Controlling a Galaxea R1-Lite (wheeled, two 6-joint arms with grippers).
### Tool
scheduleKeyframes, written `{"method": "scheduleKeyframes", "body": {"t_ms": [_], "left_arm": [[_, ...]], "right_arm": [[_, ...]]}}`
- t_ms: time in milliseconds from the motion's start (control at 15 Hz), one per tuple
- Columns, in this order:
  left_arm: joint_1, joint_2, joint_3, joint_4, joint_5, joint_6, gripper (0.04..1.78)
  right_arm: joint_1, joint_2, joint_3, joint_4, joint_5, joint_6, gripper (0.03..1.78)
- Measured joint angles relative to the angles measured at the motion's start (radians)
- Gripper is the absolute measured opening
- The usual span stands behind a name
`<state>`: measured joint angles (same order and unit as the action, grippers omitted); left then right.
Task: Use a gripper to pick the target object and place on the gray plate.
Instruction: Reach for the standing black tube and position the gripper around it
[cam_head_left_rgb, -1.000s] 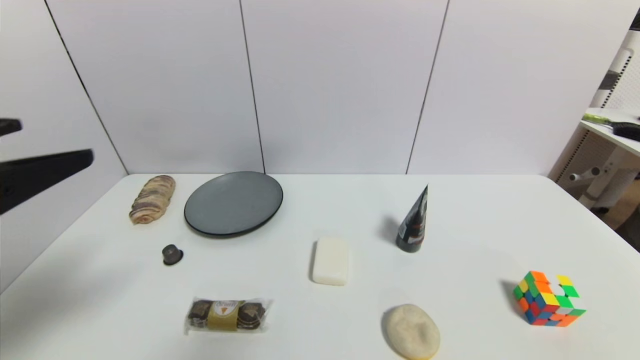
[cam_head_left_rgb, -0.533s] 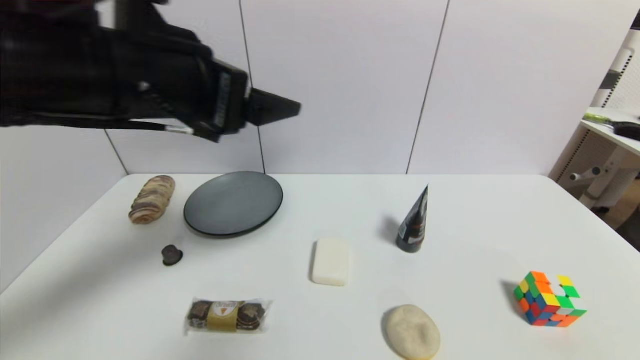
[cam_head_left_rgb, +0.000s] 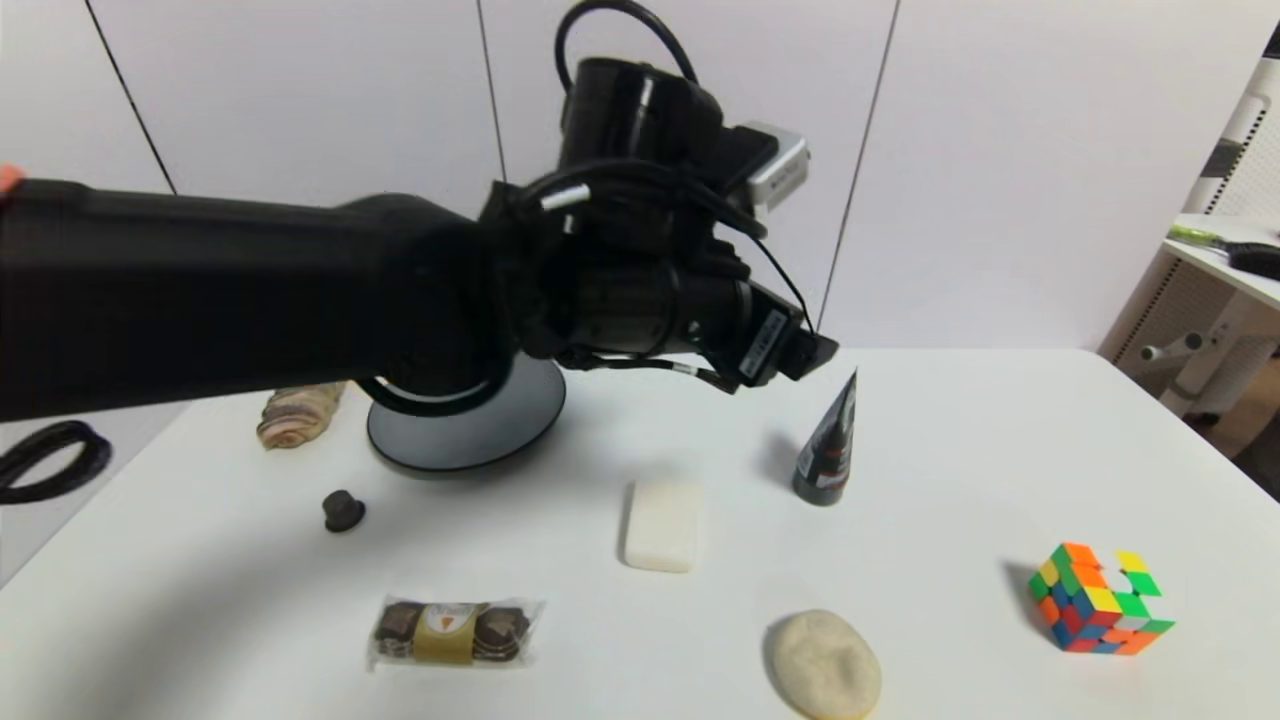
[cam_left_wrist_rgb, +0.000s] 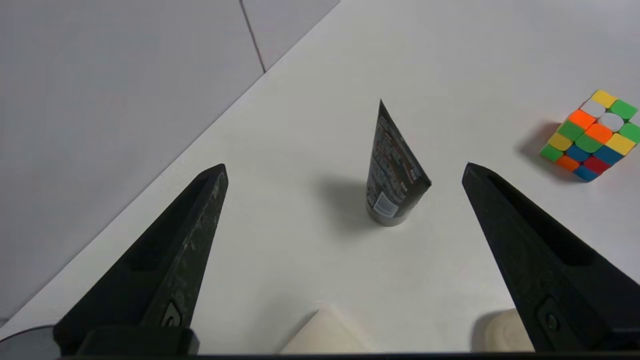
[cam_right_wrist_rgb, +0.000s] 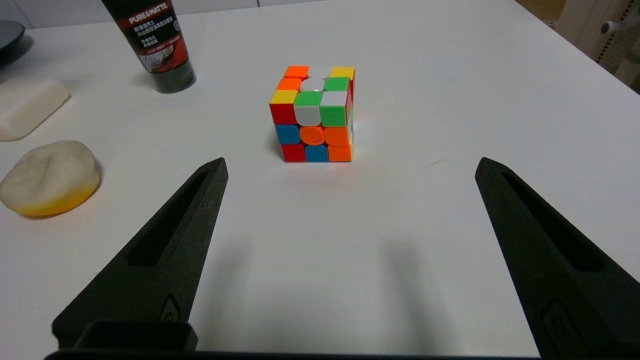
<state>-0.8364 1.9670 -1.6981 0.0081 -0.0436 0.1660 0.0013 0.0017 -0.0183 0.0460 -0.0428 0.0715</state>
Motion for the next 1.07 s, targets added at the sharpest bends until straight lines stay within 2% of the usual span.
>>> {"method": "scheduleKeyframes", "body": {"t_ms": [133,267,600,800,1067], "left_arm": [[-0.023,0.044,-0.026,-0.006,0.02,-0.002,1.69],[-0.045,0.073,-0.05,-0.003,0.093,-0.036,1.69],[-0.159,0.119,-0.103,0.027,0.398,-0.299,1.69],[-0.188,0.138,-0.107,0.015,0.413,-0.339,1.69],[-0.193,0.195,-0.104,-0.067,0.408,-0.339,1.69]], "right_arm": [[0.0,0.0,0.0,0.0,0.0,-0.001,1.71],[0.0,0.0,0.0,0.0,0.0,0.0,1.71],[0.0,0.0,0.0,0.0,0.0,0.0,1.71],[0.0,0.0,0.0,0.0,0.0,0.0,1.71],[0.0,0.0,0.0,0.0,0.0,0.0,1.71]]}}
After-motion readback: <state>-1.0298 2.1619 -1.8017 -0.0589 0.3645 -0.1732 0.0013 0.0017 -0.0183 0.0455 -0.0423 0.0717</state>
